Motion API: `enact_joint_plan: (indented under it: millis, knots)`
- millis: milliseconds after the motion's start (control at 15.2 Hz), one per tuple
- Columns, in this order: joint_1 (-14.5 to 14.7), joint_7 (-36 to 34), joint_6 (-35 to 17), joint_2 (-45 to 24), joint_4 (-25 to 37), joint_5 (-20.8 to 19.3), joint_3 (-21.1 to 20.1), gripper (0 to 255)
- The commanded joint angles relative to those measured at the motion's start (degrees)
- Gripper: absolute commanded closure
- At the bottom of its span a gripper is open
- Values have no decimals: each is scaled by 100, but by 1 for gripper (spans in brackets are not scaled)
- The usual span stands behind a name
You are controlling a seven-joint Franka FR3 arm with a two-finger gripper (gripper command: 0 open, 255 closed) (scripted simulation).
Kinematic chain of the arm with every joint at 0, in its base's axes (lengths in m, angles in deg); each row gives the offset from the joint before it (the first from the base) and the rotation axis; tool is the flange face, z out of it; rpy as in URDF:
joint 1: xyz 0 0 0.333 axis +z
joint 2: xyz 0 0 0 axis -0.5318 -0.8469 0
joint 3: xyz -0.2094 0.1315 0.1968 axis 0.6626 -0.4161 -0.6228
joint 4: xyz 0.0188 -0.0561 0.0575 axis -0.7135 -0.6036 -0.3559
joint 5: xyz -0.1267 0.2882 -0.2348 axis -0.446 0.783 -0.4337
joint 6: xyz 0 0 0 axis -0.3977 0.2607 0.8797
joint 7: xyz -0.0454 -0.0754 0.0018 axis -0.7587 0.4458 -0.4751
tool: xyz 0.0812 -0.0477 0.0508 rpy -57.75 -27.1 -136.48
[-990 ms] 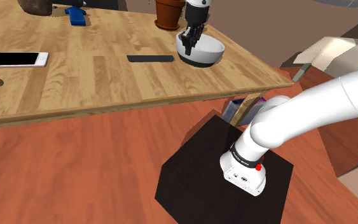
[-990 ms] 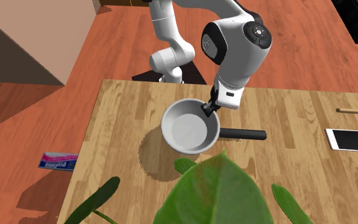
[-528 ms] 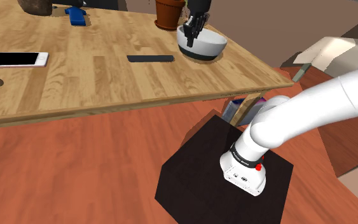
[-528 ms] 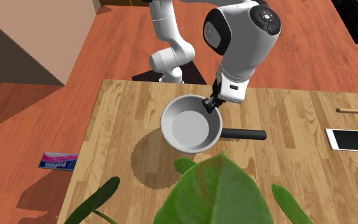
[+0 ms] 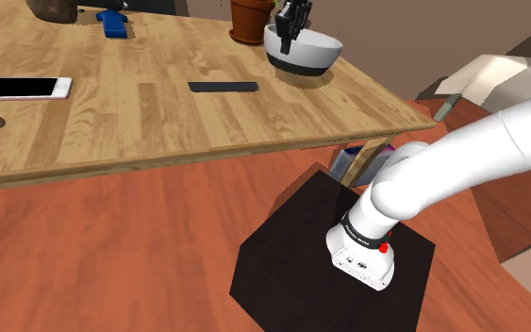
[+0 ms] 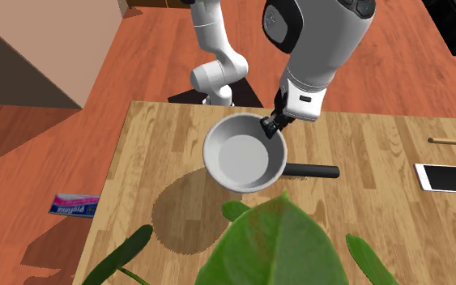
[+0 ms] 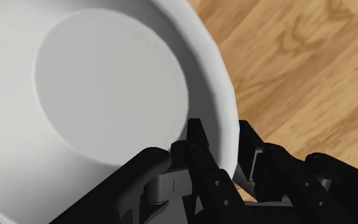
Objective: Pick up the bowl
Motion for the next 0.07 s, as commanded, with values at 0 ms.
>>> enact_joint_plan:
  millis: [0]
  knots:
    - [-4, 13, 48, -19, 74, -5, 4, 255]
